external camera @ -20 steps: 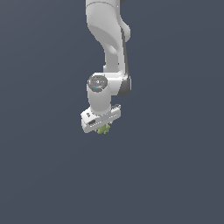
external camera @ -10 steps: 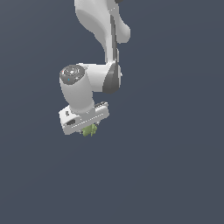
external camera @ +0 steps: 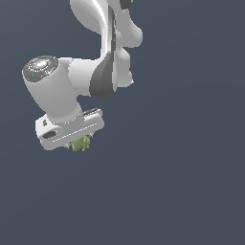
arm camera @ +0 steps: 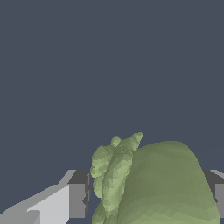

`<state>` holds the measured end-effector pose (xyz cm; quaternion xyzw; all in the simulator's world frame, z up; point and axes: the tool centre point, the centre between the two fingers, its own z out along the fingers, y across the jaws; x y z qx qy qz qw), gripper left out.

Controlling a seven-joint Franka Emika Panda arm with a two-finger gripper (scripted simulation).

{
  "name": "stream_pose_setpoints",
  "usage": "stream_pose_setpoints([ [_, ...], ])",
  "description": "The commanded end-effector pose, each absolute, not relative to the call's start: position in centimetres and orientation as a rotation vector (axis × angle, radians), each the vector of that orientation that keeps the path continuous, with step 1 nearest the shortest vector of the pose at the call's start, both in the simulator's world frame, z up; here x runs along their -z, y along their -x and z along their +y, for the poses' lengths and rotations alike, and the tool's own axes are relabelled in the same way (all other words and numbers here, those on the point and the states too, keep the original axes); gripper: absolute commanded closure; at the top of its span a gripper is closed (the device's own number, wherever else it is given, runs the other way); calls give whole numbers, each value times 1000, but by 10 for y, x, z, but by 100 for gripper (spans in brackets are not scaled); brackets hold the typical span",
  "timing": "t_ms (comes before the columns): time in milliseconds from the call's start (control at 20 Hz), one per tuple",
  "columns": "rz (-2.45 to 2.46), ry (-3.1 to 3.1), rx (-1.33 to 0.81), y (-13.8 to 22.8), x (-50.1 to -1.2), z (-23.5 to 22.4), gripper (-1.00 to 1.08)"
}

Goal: Pick up the object and move it to a goal position.

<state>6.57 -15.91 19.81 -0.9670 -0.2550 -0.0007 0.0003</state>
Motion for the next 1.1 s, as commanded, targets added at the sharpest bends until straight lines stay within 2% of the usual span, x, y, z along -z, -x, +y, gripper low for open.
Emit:
stream_pose_setpoints([
  [0,-802,3037,1,-74,-209,-169,108],
  [500,-802,3037,0,-95,-236,-196,108],
  [1050,-802,3037,0,-102,-243,-203,108],
])
